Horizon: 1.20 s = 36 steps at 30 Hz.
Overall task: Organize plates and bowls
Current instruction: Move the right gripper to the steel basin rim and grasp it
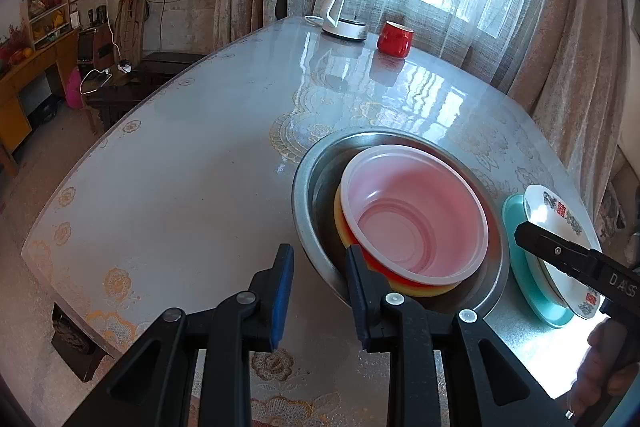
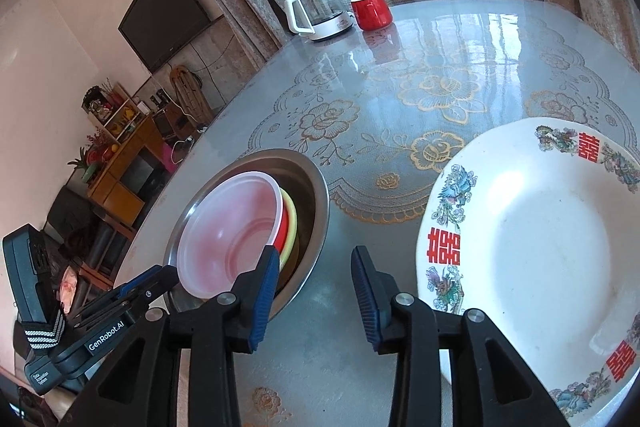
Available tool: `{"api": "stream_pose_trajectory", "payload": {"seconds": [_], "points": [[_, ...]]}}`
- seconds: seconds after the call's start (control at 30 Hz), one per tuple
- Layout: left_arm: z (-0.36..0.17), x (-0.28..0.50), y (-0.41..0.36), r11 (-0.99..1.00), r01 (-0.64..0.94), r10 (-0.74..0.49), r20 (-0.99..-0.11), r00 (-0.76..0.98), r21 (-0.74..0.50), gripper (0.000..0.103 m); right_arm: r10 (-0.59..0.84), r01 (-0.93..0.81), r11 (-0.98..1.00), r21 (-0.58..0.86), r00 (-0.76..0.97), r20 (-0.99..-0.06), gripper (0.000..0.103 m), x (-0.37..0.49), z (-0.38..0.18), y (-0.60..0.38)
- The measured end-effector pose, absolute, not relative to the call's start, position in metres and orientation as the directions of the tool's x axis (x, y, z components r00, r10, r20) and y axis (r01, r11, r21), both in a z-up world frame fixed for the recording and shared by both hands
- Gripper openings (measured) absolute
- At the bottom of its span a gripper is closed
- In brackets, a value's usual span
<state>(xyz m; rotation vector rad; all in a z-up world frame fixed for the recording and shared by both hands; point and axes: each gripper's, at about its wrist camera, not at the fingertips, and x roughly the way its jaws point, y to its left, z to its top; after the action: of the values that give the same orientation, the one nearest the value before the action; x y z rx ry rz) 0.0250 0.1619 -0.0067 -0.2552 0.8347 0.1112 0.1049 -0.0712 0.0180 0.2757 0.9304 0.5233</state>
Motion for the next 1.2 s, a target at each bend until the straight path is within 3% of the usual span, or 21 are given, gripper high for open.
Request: {"api": "stream_pose_trajectory", "payload": {"seconds": [0.37,0.57,1.03,1.2], "points": [[-0.009,0.042,0.179,0.952,-0.194,-0.039,-0.725,0.688,-0.235,0.027,0.538,-0.367,0.840,0.399,0.479,-0.693,0.038,0.121,0.020,-0.064],[-0.011,0.048,0.185,0.964,-0.177,-0.021,-0.718,0.696,-0.199,0.027,0.499,-0.359,0.861,0.360,0.461,-0.734,0.024,0.131,0.010,-0.053],[-0.024,0.065,0.181,0.971,-0.116,-0.076,-0.735,0.674,-0.207,0.018,0.443,-0.390,0.878,0.277,0.444,-0.779,0.023,0.140,-0.001,-0.033],[-0.024,0.057,0.183,0.968,-0.111,-0.092,-0.728,0.679,-0.225,0.018,0.454,-0.404,0.870,0.283,0.431,-0.780,0.018,0.140,0.001,-0.031]]}}
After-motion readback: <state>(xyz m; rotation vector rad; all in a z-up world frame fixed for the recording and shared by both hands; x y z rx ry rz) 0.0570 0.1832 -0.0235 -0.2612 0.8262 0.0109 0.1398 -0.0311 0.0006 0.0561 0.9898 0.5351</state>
